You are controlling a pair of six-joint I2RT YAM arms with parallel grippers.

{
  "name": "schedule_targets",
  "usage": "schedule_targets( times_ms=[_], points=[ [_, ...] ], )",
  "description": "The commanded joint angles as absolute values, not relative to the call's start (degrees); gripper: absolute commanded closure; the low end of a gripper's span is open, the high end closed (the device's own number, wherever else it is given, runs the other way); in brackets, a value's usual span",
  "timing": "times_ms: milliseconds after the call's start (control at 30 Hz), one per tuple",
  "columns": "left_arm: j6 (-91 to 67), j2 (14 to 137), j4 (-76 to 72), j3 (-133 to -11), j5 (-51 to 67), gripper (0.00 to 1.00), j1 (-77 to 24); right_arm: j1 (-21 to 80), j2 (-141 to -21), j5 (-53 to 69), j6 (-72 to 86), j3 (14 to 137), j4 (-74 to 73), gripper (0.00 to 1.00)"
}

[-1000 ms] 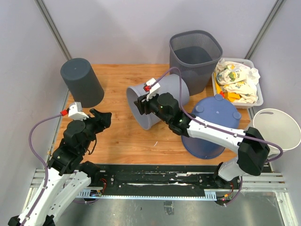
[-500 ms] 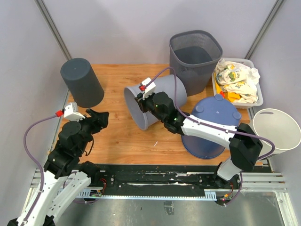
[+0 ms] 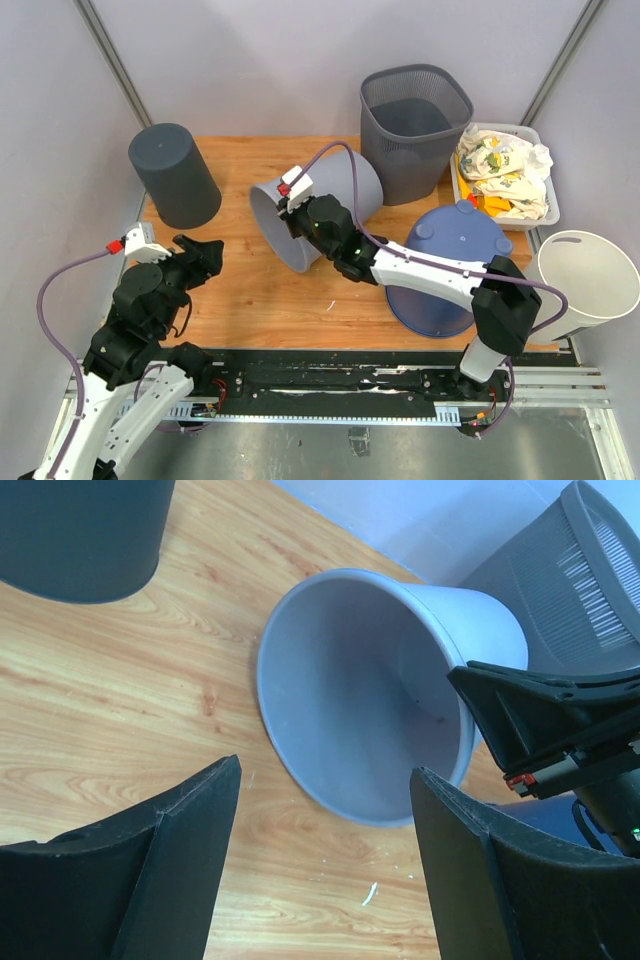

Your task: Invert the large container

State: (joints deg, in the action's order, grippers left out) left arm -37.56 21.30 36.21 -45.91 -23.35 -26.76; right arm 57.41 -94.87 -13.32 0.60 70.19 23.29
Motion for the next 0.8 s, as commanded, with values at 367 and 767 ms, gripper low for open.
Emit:
schedule_targets(
  times_ms=[367, 767],
  points=[
    [-39.7, 15.9, 43.3, -50.0, -28.6, 0.25, -26.8, 66.5, -103.9, -23.3, -11.9, 75.4, 21.2, 0.99],
    [-40.6, 13.3, 45.8, -50.9, -31.3, 0.25, -26.8, 67.6, -108.4, -15.7, -3.4, 74.5, 21.6, 0.99]
  ],
)
